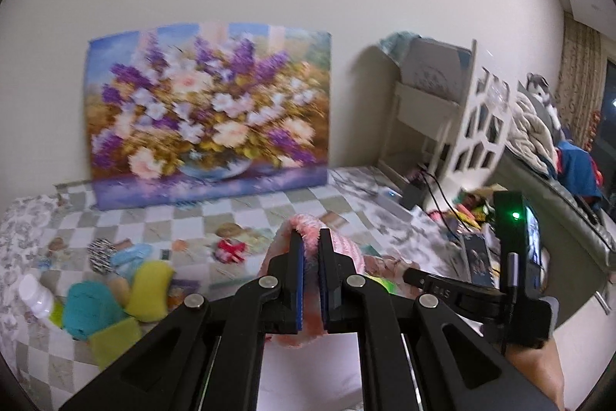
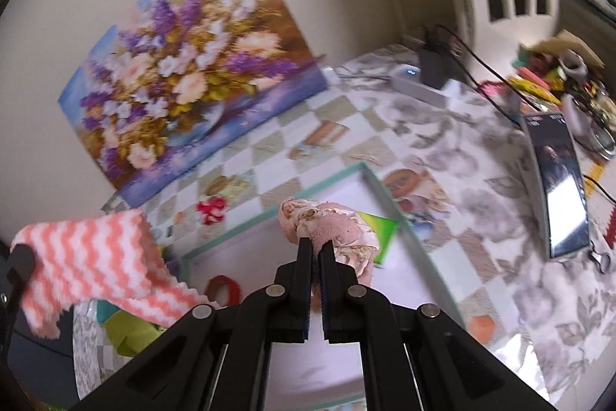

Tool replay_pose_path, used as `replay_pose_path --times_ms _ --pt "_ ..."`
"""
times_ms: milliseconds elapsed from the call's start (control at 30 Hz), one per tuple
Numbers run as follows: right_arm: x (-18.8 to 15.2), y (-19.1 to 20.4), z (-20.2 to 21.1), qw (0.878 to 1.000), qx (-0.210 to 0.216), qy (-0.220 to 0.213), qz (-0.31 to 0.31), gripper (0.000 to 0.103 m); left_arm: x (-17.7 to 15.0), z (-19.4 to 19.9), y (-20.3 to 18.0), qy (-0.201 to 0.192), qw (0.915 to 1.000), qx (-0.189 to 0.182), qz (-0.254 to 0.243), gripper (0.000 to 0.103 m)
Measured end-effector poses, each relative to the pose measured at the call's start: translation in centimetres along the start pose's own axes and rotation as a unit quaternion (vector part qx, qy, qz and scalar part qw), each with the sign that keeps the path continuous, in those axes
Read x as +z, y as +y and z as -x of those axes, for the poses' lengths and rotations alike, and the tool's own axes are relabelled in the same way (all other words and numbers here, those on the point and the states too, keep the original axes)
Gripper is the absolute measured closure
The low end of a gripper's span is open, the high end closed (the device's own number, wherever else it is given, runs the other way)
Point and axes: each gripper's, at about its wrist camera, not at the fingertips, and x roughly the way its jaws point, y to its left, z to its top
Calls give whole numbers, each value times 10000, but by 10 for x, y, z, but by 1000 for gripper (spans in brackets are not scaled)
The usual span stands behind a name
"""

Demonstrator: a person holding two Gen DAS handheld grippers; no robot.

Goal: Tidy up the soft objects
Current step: 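Lift and carry the towel with the left tool while the right tool carries the floral cloth to the tray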

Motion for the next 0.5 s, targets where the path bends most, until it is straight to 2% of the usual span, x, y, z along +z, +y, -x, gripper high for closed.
replay_pose_path --times_ms 267,500 --pt "-7 -10 -18 9991 -193 386 -18 99 -18 -35 -19 650 9974 -289 -102 97" --pt "-13 -9 -29 9979 -271 591 24 99 -35 -74 -9 1195 9928 -85 40 97"
